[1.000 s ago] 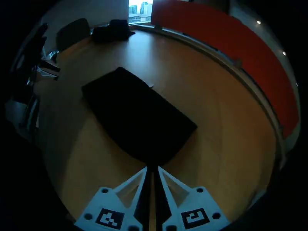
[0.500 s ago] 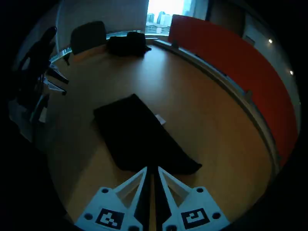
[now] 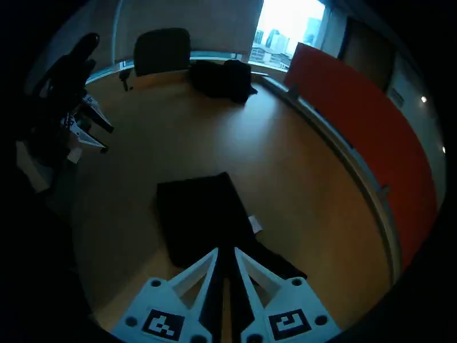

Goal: Fold towel

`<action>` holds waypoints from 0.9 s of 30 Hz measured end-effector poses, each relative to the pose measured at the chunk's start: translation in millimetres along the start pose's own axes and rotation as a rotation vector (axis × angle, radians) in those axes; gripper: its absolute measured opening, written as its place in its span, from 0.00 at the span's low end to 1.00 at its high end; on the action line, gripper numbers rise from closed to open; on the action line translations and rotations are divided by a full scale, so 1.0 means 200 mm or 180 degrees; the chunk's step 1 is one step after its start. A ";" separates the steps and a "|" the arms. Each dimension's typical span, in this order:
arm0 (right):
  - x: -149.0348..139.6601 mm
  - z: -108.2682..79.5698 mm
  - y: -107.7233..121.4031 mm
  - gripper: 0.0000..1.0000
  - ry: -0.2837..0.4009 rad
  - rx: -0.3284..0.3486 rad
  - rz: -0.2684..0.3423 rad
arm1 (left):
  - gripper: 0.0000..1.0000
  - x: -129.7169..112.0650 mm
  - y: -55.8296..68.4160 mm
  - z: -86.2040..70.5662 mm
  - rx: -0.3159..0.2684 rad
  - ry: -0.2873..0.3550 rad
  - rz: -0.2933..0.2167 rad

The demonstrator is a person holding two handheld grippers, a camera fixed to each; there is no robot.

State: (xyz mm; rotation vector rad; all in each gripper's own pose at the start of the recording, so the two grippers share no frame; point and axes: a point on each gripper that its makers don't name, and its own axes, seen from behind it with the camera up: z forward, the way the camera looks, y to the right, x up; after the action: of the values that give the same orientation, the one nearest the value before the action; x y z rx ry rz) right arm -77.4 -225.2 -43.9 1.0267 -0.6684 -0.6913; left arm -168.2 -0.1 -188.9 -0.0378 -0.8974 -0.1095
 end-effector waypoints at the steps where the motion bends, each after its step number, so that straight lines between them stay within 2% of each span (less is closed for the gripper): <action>1: 0.01 0.00 0.00 0.04 0.0004 0.0004 -0.0020 | 1.00 0.00 0.00 0.00 0.0000 0.0002 -0.0009; 14: 0.16 0.09 -0.04 0.04 0.0020 0.0145 -0.0329 | 1.00 -0.02 -0.03 -0.01 0.0012 0.0008 -0.0059; 21: 0.26 0.23 -0.15 0.05 0.0002 0.0349 -0.0534 | 1.00 -0.04 -0.06 -0.02 0.0055 0.0027 -0.0153; 27: 0.28 0.37 -0.25 0.07 -0.0073 0.0475 -0.0648 | 1.00 -0.06 -0.08 -0.04 0.0099 0.0037 -0.0262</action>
State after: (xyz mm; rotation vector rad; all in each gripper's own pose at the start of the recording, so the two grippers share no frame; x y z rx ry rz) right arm -110.6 -325.1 -52.5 1.2376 -0.6482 -0.8406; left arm -172.0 -15.8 -203.5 0.0288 -0.8890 -0.1721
